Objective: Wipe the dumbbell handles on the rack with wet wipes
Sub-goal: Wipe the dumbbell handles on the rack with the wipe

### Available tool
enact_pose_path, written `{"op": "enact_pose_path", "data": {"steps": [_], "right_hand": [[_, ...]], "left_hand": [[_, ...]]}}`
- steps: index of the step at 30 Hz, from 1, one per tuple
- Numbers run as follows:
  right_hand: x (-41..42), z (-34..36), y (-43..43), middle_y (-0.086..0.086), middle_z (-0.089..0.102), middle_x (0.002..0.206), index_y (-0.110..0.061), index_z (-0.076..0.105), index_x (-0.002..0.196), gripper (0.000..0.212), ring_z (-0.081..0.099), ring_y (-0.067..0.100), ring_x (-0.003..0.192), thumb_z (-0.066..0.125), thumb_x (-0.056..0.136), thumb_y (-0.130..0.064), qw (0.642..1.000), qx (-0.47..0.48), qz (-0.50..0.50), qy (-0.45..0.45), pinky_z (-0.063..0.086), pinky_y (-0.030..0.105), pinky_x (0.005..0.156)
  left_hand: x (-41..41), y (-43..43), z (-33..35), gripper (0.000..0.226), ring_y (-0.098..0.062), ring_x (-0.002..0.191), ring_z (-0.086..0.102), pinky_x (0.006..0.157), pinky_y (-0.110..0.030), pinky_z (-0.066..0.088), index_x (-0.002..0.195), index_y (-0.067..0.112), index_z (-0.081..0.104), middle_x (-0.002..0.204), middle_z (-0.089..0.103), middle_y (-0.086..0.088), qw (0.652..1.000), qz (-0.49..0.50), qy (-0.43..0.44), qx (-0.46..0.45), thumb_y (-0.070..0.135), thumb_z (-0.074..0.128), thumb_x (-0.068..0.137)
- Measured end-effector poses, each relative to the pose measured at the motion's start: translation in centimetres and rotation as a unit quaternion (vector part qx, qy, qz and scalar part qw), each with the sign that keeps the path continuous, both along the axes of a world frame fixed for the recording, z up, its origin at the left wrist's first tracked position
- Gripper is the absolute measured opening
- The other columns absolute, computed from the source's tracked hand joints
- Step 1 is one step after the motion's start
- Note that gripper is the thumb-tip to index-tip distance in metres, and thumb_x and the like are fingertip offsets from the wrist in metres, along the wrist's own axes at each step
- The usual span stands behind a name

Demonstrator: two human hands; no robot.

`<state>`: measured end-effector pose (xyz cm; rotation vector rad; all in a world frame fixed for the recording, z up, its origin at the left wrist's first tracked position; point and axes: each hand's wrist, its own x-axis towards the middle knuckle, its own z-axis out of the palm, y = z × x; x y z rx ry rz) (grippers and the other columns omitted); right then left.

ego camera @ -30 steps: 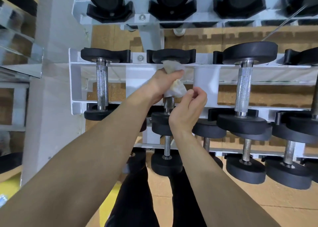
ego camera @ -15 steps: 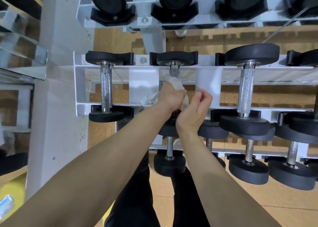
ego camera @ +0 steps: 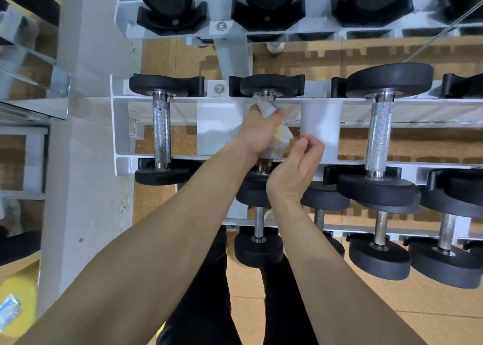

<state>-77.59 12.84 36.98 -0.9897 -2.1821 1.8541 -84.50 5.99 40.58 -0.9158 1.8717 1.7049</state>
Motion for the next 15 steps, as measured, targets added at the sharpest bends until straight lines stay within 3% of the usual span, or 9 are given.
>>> {"op": "enact_pose_path", "data": {"steps": [2, 4, 6, 9, 12, 14, 15], "right_hand": [[0.0, -0.1, 0.0, 0.002, 0.058, 0.114, -0.017, 0.056, 0.116, 0.031, 0.053, 0.018, 0.104, 0.036, 0.100, -0.036, 1.000, -0.009, -0.007, 0.009, 0.043, 0.028, 0.091], [0.0, -0.1, 0.0, 0.000, 0.057, 0.112, -0.021, 0.055, 0.114, 0.029, 0.054, 0.017, 0.105, 0.036, 0.100, -0.036, 1.000, -0.016, -0.014, 0.014, 0.044, 0.030, 0.093], [0.0, -0.2, 0.0, -0.005, 0.057, 0.111, -0.024, 0.055, 0.113, 0.027, 0.054, 0.013, 0.106, 0.036, 0.099, -0.038, 1.000, -0.019, -0.018, 0.013, 0.044, 0.030, 0.093], [0.0, -0.2, 0.0, -0.009, 0.056, 0.113, -0.028, 0.054, 0.113, 0.029, 0.055, 0.013, 0.109, 0.035, 0.098, -0.043, 1.000, -0.020, -0.014, 0.009, 0.046, 0.036, 0.096], [0.1, -0.2, 0.0, -0.005, 0.057, 0.115, -0.029, 0.053, 0.113, 0.031, 0.055, 0.018, 0.112, 0.034, 0.097, -0.045, 1.000, -0.019, -0.015, 0.006, 0.046, 0.043, 0.099], [0.1, -0.2, -0.1, -0.002, 0.059, 0.117, -0.029, 0.055, 0.112, 0.035, 0.056, 0.020, 0.113, 0.033, 0.094, -0.049, 0.999, -0.024, -0.023, 0.005, 0.046, 0.045, 0.101], [0.1, -0.2, -0.1, -0.001, 0.060, 0.117, -0.029, 0.055, 0.112, 0.036, 0.057, 0.019, 0.113, 0.033, 0.094, -0.050, 0.999, -0.025, -0.026, 0.004, 0.046, 0.045, 0.101]], "left_hand": [[1.8, 0.3, 0.5, 0.050, -0.022, 0.104, 0.060, 0.090, -0.034, 0.050, 0.146, 0.013, 0.032, 0.123, 0.059, -0.008, 0.994, -0.088, -0.020, -0.068, 0.029, 0.052, 0.103], [3.2, 0.3, 0.4, 0.061, -0.022, 0.105, 0.053, 0.089, -0.029, 0.042, 0.154, 0.014, 0.010, 0.126, 0.053, -0.010, 0.976, -0.180, -0.023, -0.122, 0.018, 0.046, 0.105], [3.7, 0.2, -0.1, 0.067, -0.020, 0.104, 0.049, 0.084, -0.024, 0.036, 0.155, 0.010, 0.001, 0.128, 0.051, -0.014, 0.966, -0.223, -0.023, -0.128, 0.013, 0.045, 0.104], [3.1, 0.1, 0.0, 0.060, -0.015, 0.098, 0.054, 0.072, -0.015, 0.038, 0.145, 0.006, 0.009, 0.110, 0.051, -0.006, 0.966, -0.226, -0.024, -0.121, 0.019, 0.051, 0.104], [2.6, -0.2, -0.6, 0.054, -0.020, 0.101, 0.059, 0.088, -0.031, 0.047, 0.134, 0.008, 0.033, 0.110, 0.059, -0.006, 0.981, -0.169, -0.017, -0.092, 0.035, 0.063, 0.098], [2.3, -0.2, -0.9, 0.033, -0.012, 0.079, 0.065, 0.072, -0.028, 0.053, 0.101, 0.010, 0.057, 0.086, 0.067, -0.002, 0.992, -0.120, -0.002, -0.043, 0.037, 0.074, 0.091], [2.0, -0.3, -0.9, 0.030, -0.009, 0.064, 0.063, 0.060, -0.024, 0.051, 0.083, 0.012, 0.059, 0.069, 0.066, 0.001, 0.996, -0.091, -0.001, -0.021, 0.035, 0.078, 0.088]]}}
